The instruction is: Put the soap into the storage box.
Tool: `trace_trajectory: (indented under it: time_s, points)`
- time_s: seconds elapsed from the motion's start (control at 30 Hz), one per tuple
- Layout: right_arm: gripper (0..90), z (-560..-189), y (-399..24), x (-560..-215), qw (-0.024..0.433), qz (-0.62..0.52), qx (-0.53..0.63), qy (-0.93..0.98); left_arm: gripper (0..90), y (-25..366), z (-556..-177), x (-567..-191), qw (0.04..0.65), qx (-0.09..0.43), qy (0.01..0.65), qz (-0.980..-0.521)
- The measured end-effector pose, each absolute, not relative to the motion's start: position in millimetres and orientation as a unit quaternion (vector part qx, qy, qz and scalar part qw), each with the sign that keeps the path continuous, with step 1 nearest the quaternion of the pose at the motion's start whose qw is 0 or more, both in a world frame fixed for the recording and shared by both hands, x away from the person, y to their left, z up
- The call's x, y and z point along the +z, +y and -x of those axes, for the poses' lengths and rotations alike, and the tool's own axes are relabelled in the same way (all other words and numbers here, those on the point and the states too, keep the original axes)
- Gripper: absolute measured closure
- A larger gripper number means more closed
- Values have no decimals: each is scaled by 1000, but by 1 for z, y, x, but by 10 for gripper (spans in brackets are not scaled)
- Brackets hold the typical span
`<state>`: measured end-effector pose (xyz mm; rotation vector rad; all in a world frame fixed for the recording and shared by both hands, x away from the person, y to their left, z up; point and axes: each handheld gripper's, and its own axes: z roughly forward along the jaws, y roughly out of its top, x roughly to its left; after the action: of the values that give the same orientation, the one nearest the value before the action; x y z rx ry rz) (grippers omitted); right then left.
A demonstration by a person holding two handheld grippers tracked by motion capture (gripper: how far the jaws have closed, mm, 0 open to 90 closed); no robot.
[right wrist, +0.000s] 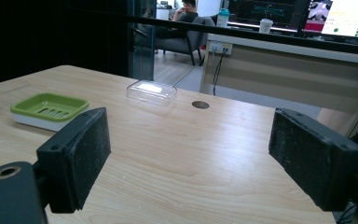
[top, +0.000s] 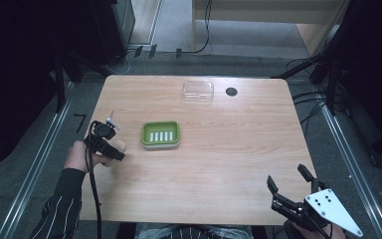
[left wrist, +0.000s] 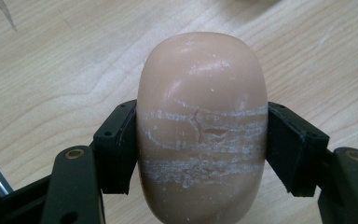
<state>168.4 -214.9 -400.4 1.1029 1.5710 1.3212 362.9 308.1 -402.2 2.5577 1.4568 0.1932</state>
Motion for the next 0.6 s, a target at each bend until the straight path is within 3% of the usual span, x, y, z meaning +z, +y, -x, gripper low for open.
trace_trajectory:
  time_s: [0.6]
  points:
    - [132,-168,-216,-401,395,-435,521,619,337,292,-372,-393,110,67,462,-877]
